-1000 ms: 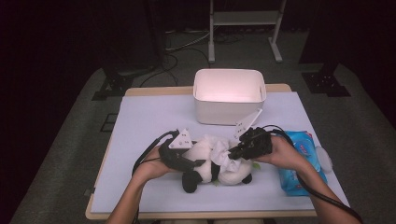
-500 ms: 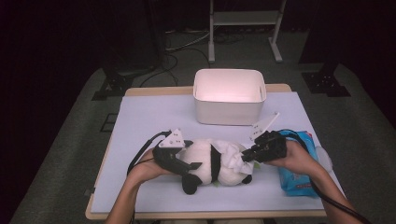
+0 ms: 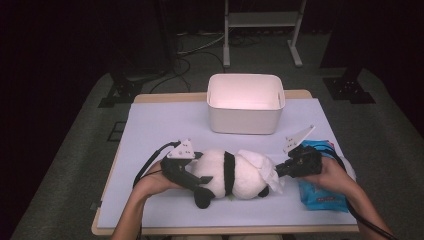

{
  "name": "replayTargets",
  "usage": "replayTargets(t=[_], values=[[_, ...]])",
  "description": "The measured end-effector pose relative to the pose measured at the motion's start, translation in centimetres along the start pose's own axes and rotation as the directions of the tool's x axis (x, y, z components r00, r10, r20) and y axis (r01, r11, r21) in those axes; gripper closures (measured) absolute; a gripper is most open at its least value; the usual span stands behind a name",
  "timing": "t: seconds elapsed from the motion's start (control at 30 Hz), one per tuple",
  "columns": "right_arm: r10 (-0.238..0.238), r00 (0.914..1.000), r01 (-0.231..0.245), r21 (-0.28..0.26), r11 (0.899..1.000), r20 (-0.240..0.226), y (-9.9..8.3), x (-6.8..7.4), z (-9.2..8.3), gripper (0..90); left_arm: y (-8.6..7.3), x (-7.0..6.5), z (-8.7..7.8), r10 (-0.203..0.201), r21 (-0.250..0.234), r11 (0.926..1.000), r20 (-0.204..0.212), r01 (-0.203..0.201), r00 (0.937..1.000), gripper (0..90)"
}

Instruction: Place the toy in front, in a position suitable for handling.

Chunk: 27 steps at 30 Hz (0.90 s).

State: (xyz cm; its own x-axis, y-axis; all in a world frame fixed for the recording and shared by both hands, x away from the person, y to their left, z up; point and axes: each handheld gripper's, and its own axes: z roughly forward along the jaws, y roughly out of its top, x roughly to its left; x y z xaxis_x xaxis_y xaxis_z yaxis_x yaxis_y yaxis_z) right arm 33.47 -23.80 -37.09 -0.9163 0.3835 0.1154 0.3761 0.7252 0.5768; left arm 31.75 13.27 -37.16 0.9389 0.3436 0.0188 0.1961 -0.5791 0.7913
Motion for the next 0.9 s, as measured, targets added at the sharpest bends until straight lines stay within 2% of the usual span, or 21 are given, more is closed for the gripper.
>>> replayTargets(t=[0.1, 0.37, 0.67, 0.77, 0.9], values=[[-0.008, 1.0000, 0.008, -0.016, 1.000, -0.004, 0.8, 0.1, -0.1, 80.9, 0.0, -0.2, 0.0, 0.014, -0.004, 0.9999, 0.008, -0.014, 0.9999, 20.5], [-0.057, 0.9984, 0.057, -0.048, 0.997, -0.004, 3.4, 0.6, -0.2, 80.9, 0.4, -0.9, 0.2, 0.025, -0.016, 0.9996, 0.024, -0.025, 0.9994, 20.9], [-0.135, 0.9906, 0.133, -0.040, 0.990, -0.026, 6.8, 2.2, 1.5, 80.9, 1.1, -1.8, 0.1, 0.057, -0.015, 0.9983, 0.030, -0.056, 0.9979, 20.8], [-0.145, 0.9893, 0.144, -0.033, 0.989, -0.022, 7.2, 2.5, 1.6, 80.9, 1.0, -1.8, 0.1, 0.057, -0.016, 0.9983, 0.030, -0.057, 0.9979, 20.8], [-0.128, 0.9915, 0.127, -0.041, 0.991, -0.025, 6.3, 2.1, 1.3, 80.9, 0.9, -1.7, 0.0, 0.049, -0.023, 0.9986, 0.030, -0.048, 0.9983, 19.9]])
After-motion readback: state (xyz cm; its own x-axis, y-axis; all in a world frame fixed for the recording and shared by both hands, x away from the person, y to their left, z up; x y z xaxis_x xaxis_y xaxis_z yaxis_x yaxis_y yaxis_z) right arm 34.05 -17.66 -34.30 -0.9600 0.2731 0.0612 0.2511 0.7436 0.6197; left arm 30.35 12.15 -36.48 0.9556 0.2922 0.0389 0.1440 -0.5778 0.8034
